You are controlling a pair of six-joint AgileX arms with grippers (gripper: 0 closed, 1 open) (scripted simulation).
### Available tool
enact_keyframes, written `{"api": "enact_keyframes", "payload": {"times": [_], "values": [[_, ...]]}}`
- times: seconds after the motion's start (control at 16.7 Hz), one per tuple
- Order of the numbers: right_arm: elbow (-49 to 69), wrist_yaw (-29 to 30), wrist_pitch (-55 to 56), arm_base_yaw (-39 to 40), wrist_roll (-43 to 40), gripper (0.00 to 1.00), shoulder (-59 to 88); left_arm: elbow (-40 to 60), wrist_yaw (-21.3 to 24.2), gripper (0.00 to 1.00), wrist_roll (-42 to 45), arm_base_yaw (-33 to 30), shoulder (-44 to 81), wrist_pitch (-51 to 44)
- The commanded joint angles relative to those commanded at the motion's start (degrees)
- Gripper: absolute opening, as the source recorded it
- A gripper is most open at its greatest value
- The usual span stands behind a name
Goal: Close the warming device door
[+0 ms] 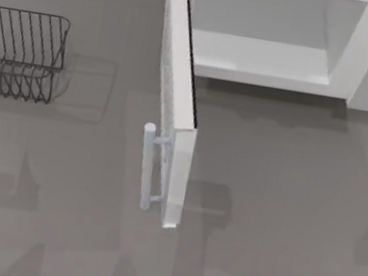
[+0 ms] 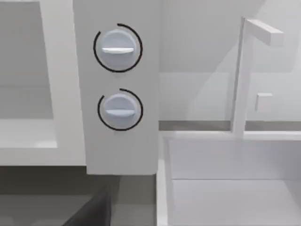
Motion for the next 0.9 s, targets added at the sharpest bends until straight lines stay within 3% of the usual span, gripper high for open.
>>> {"api": "enact_keyframes", "payload": {"times": [0.42, 0.9], "values": [[0.0, 0.0, 0.0, 0.0, 0.0, 1.00, 0.0, 6.0, 1.9, 1.00, 5.3, -2.1, 7.5, -4.9], [0.0, 0.0, 0.0, 0.0, 0.0, 1.00, 0.0, 32.5, 8.2, 1.00, 27.2, -9.3, 40.7, -28.0]]}}
